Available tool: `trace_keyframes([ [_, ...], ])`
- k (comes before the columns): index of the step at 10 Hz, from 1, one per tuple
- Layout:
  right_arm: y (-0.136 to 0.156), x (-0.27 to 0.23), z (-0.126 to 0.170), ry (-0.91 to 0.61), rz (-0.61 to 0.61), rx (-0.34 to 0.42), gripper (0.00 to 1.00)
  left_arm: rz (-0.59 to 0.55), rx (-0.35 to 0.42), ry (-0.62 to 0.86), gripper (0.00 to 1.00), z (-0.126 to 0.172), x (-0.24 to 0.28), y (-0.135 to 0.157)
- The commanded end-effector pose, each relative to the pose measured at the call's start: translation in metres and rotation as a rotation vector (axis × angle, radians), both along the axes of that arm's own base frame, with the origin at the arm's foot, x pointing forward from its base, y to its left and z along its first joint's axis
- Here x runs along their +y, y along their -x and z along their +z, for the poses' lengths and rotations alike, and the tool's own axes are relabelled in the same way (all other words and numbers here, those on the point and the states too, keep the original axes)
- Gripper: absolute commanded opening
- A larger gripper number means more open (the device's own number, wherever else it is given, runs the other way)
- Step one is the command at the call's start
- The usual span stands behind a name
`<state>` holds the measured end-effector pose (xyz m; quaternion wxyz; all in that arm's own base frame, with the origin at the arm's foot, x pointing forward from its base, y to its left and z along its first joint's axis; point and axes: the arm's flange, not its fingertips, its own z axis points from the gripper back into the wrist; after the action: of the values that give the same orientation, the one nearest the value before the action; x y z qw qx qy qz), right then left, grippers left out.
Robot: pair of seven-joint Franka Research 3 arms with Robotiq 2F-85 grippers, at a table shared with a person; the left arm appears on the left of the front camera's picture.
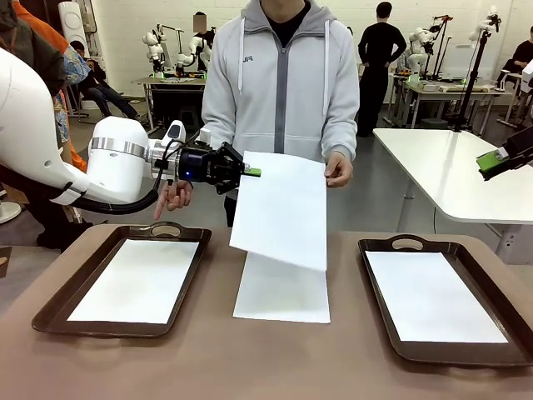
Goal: Sort the A4 documents.
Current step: Place the A4 Paper in the designated Handle tray.
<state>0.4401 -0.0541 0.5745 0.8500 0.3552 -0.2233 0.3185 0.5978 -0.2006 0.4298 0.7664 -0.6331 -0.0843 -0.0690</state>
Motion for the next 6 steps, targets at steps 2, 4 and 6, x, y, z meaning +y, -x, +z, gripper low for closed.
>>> trace_keyframes([
  [2,-0.001,0.002,-0.001,-0.004,0.006,0.000,1.00,-0.066,-0.016,-0.093,0.01,0.016,0.031,0.019],
  [4,-0.001,0.002,-0.001,-0.004,0.006,0.000,1.00,-0.028,0.013,-0.124,0.01,0.022,0.061,0.037],
  [6,-0.001,0.002,-0.001,-0.004,0.006,0.000,1.00,0.010,0.043,-0.118,0.01,0.030,0.098,0.055],
])
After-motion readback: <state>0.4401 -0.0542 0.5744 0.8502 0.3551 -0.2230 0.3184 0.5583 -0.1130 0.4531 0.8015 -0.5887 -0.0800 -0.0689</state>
